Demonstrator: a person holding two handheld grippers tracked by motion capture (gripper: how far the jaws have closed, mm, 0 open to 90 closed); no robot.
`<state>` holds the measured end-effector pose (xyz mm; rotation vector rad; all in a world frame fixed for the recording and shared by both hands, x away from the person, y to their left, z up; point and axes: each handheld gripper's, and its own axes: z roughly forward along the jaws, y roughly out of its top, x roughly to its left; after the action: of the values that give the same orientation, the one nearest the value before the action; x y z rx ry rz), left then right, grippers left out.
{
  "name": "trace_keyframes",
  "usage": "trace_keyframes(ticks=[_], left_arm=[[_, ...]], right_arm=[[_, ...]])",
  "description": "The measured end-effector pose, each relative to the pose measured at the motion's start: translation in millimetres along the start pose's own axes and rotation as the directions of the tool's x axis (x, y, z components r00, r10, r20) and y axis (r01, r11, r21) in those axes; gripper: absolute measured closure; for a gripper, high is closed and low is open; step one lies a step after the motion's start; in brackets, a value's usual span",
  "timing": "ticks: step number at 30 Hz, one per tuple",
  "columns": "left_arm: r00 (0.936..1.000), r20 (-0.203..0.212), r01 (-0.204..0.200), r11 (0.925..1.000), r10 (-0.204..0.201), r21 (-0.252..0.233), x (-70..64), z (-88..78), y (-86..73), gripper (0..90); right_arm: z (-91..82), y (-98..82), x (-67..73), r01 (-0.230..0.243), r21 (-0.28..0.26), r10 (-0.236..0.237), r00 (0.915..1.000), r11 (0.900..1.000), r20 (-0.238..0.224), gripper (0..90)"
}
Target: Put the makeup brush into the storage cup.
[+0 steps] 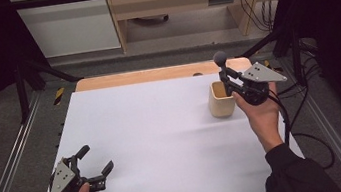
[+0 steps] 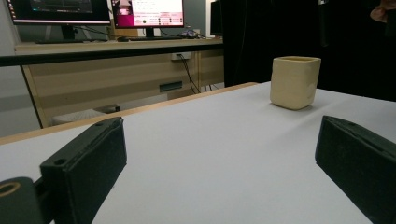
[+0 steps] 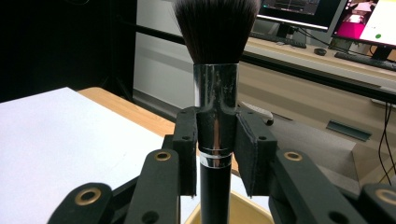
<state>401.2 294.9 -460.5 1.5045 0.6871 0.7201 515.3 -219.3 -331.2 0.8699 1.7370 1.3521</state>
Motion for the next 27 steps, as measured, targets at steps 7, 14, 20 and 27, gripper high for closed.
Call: trace_keyframes(ticks=[7, 14, 20, 27], left_arm=[[0.9997, 0.016, 0.016, 0.9998, -0.015, -0.013, -1.0, 2.6, -0.2, 1.8], [0.9997, 0.019, 0.016, 0.9998, -0.016, -0.012, -1.3, 4.6, -0.8, 1.8], [0.9996, 0.023, 0.014, 0.9998, -0.013, -0.011, -1.4, 5.2, -1.3, 1.9], [0.9996, 0.027, 0.011, 0.9999, -0.011, -0.007, -1.8, 6.3, -1.9, 1.9]], right_arm=[[4.0, -1.6, -4.6, -0.014, -0.008, 0.014, 0.9998, 1.000, 0.011, 71.1], [7.0, -3.6, -9.0, -0.026, -0.011, 0.026, 0.9995, 1.000, 0.020, 71.1], [8.0, -4.9, -13.5, -0.047, -0.020, 0.047, 0.9985, 0.999, 0.027, 71.1], [8.4, -5.2, -16.6, -0.060, -0.024, 0.061, 0.9977, 0.998, 0.030, 71.0]])
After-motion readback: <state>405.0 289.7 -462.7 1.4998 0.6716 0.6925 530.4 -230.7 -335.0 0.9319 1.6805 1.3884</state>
